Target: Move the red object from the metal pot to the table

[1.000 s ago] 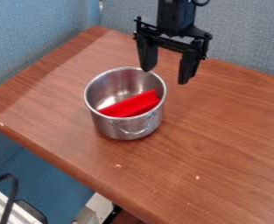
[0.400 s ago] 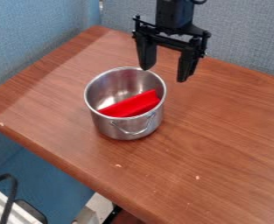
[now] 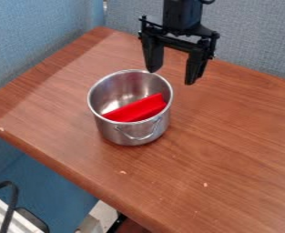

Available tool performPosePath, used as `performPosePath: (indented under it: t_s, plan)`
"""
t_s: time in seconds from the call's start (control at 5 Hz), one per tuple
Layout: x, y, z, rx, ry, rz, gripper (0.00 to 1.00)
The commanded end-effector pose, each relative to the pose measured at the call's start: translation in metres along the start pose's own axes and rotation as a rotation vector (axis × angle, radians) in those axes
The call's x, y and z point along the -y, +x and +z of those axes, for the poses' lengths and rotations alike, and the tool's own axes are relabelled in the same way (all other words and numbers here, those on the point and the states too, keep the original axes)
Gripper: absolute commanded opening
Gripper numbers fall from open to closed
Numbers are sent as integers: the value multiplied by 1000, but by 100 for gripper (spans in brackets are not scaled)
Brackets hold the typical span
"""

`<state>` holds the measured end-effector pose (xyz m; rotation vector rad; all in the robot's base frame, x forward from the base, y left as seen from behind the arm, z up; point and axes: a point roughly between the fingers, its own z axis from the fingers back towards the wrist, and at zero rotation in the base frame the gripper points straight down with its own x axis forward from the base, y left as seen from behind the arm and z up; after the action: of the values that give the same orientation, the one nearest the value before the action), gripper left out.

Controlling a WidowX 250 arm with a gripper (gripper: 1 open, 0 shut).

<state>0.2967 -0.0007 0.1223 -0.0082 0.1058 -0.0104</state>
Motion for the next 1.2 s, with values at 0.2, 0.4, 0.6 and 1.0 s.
performPosePath:
  t_s: [0.2,0.4,0.6,1.0]
  plan:
    - [-7,8,13,52,-3,21,100]
    - [-7,9,14,54,-3,21,100]
    - [-7,9,14,56,-3,22,100]
    - [-8,11,16,60,-1,25,100]
